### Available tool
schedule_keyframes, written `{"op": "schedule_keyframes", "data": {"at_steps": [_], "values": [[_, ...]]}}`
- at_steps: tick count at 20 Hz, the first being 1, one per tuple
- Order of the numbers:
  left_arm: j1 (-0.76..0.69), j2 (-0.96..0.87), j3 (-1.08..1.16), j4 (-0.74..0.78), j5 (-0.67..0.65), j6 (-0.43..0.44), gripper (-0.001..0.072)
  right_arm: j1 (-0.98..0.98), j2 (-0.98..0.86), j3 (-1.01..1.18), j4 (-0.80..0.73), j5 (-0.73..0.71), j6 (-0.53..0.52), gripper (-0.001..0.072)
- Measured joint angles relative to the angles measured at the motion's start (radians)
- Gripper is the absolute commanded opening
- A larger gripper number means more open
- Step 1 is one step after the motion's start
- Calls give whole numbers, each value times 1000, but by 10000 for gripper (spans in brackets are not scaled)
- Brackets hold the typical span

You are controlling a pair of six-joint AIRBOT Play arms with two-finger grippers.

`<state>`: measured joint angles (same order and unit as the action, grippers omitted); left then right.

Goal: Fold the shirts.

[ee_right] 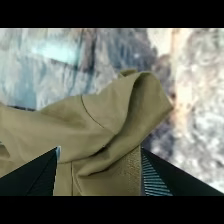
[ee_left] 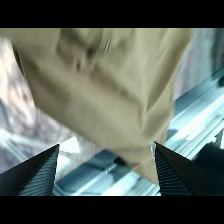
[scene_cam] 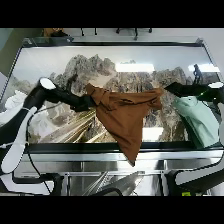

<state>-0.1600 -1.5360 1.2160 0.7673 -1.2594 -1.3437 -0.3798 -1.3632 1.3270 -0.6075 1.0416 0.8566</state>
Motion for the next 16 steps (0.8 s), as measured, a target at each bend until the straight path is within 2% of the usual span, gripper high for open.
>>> {"op": "schedule_keyframes", "data": {"at_steps": [4, 7, 8, 9, 10, 11, 12, 13, 16], "values": [[-174, 50, -232, -36, 179, 8, 639, 58, -75, 5, -9, -19, 6, 573], [-309, 39, -303, -72, 312, 13, 638, 98, -115, 7, 23, -53, 6, 549], [-345, 25, -305, -78, 344, 13, 638, 107, -124, 12, 34, -68, 6, 378], [-373, 8, -300, -84, 366, 16, 637, 114, -132, 19, 44, -83, 6, 246], [-395, -11, -288, -94, 378, 16, 635, 120, -139, 28, 51, -88, 6, 158], [-409, -34, -269, -102, 383, 16, 451, 124, -143, 37, 57, -95, 6, 21], [-416, -58, -251, -98, 382, 16, 174, 126, -146, 46, 61, -100, 6, 24], [-416, -85, -230, -82, 377, 16, 32, 125, -147, 52, 64, -101, 5, 23], [-372, -140, -156, -79, 315, 37, 15, 113, -140, 62, 46, -99, 8, 21]]}}
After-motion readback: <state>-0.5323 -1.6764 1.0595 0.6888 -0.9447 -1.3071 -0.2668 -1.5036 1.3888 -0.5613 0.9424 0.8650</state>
